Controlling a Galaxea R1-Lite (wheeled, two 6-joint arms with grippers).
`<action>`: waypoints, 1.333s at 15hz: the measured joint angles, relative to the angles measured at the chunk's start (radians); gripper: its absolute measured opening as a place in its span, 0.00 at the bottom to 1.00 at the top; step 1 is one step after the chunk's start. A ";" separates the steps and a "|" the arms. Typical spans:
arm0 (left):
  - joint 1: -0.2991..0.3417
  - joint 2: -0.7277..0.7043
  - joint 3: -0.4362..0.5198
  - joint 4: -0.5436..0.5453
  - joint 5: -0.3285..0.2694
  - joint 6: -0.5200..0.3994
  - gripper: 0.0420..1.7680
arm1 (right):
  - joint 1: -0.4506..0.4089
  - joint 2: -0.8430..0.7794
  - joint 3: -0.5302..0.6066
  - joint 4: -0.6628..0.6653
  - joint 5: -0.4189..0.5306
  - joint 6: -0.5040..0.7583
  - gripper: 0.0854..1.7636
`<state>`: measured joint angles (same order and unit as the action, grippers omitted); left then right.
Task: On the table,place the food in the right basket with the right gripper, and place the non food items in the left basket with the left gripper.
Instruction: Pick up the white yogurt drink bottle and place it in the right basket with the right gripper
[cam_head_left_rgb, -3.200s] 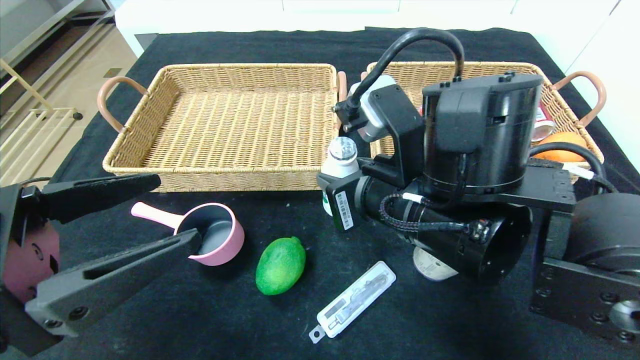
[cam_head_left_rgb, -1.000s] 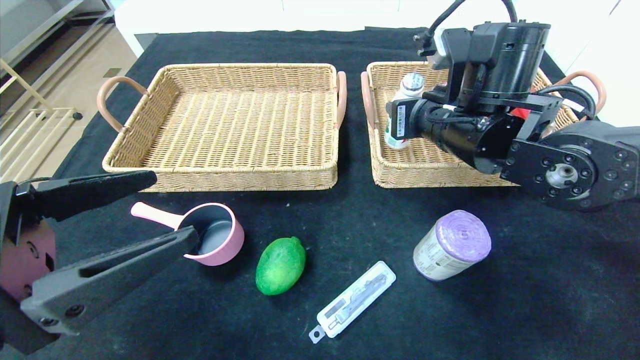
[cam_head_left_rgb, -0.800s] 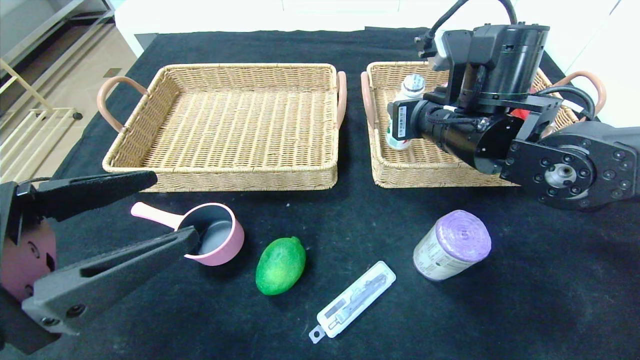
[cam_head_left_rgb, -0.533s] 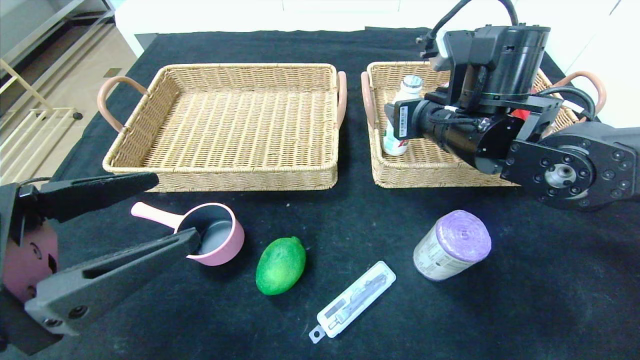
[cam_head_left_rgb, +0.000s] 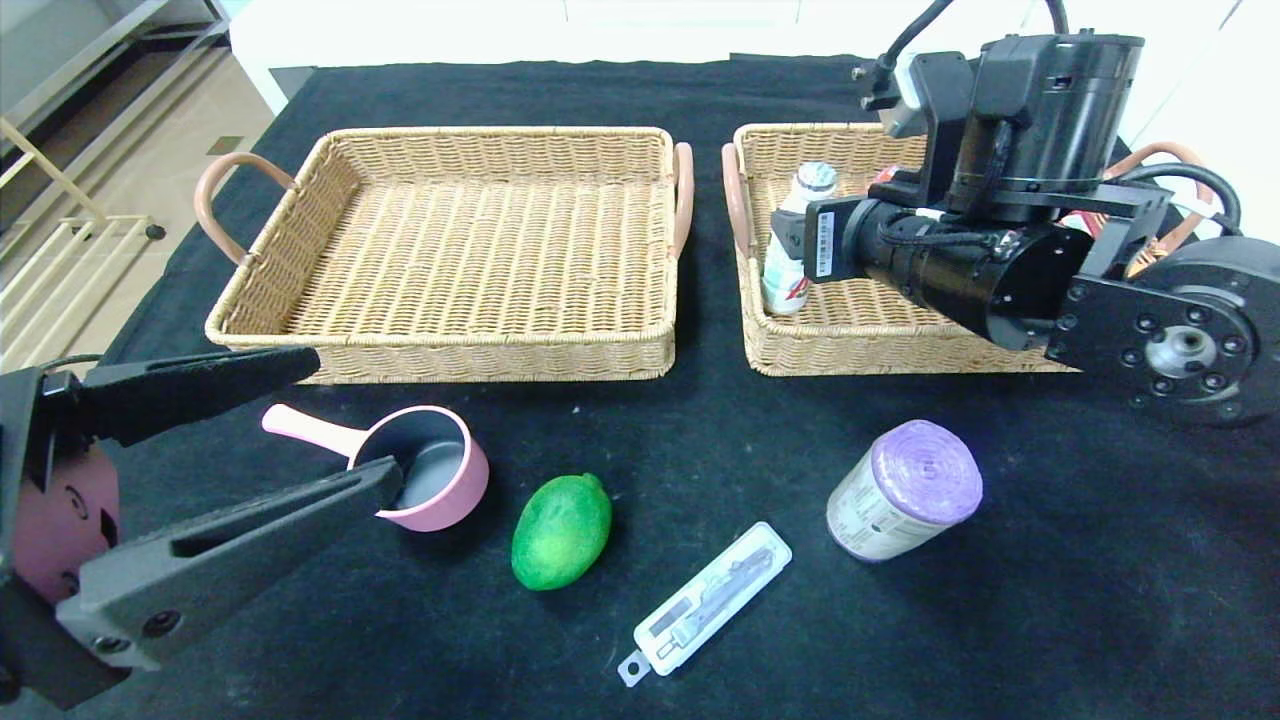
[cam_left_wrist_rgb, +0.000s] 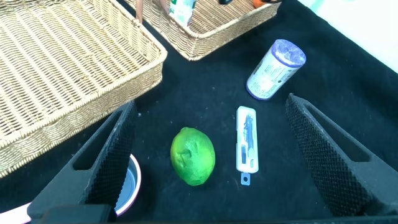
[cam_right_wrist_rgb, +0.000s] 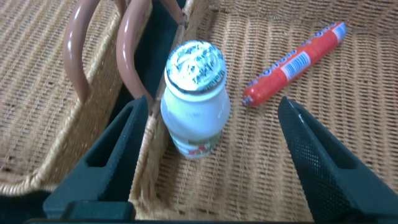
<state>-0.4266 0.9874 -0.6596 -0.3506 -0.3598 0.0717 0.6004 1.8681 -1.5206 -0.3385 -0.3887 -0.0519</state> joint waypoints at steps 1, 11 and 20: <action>0.000 0.000 0.000 0.000 0.000 0.000 0.97 | 0.004 -0.029 0.022 0.026 0.000 0.000 0.87; -0.004 0.005 0.003 0.011 -0.001 0.009 0.97 | 0.038 -0.334 0.060 0.690 -0.043 0.145 0.94; -0.004 0.013 0.007 0.011 -0.001 0.022 0.97 | 0.153 -0.220 -0.243 1.240 -0.029 0.604 0.96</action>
<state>-0.4309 1.0000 -0.6521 -0.3400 -0.3606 0.0936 0.7532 1.6481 -1.7640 0.9019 -0.4181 0.5517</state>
